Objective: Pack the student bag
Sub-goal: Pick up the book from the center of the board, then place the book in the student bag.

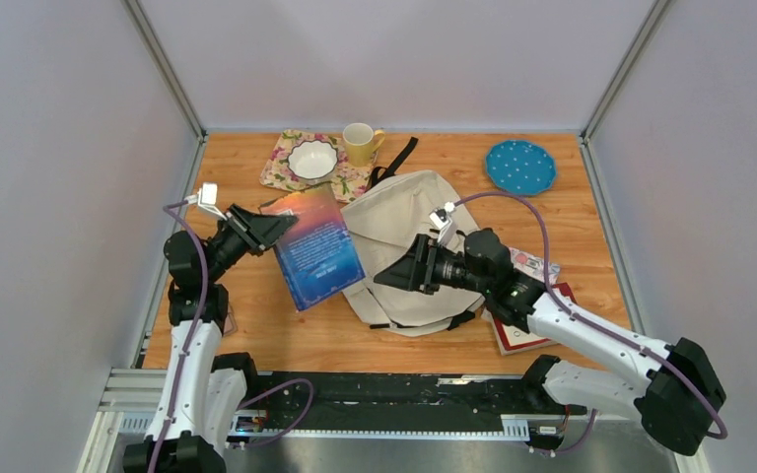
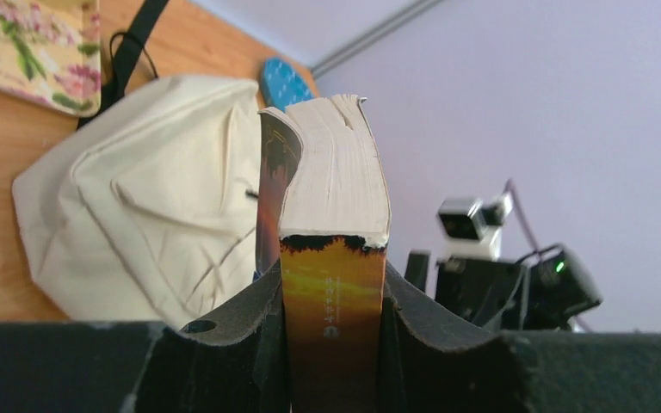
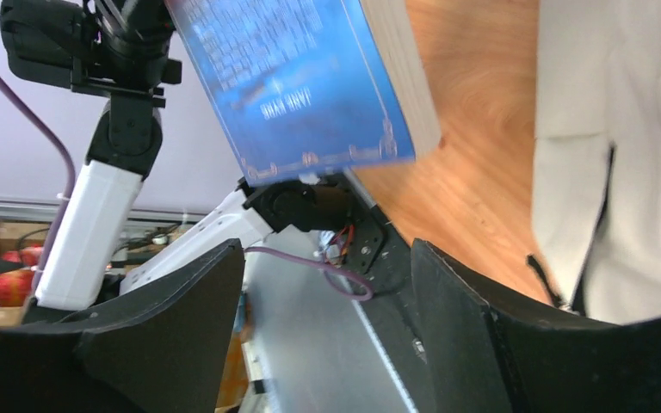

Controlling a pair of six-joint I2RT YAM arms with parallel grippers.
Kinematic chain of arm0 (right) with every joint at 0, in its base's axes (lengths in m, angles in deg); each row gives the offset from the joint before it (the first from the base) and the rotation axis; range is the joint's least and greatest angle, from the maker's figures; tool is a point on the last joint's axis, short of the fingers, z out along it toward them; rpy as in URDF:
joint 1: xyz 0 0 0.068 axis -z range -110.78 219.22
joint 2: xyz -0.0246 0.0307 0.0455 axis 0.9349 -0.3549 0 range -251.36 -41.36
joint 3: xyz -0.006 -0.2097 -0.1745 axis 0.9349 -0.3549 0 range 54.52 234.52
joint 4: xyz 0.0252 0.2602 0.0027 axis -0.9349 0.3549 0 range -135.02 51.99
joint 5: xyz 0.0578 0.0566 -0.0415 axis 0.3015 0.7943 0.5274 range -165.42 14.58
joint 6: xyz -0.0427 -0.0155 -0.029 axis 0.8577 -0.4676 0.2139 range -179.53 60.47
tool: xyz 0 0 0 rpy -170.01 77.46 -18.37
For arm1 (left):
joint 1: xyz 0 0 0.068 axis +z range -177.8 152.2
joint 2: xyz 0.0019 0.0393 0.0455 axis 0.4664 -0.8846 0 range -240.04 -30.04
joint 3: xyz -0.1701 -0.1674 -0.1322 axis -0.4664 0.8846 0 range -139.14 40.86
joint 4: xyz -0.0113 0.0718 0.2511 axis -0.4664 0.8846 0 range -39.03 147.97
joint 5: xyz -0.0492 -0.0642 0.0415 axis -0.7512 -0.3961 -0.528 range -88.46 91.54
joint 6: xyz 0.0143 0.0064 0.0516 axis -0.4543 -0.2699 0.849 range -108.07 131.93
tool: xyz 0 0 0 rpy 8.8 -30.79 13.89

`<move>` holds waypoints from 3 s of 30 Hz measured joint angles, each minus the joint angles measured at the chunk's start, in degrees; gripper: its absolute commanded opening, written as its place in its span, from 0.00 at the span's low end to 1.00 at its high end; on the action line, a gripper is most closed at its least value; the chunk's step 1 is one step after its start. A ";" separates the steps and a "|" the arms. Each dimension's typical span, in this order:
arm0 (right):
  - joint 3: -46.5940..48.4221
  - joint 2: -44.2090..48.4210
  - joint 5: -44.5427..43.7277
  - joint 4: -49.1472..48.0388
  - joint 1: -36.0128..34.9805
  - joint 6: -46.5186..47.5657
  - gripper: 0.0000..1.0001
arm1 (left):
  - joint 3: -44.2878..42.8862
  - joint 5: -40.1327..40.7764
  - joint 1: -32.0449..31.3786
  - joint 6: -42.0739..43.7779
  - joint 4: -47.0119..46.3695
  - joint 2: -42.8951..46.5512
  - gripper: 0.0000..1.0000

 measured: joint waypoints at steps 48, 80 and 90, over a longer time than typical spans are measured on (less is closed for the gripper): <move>-9.42 -24.79 -27.41 -54.82 -8.94 -31.39 0.91 | 14.69 38.45 -21.27 -25.03 -37.53 -6.34 0.00; -9.62 -22.71 -26.84 -56.13 -5.25 -28.04 0.00 | 22.14 38.29 -21.97 -31.28 -41.35 -4.17 0.75; -7.37 10.60 -28.79 -11.63 1.88 -11.85 0.00 | -6.10 26.69 -23.21 -0.68 2.45 -7.50 0.77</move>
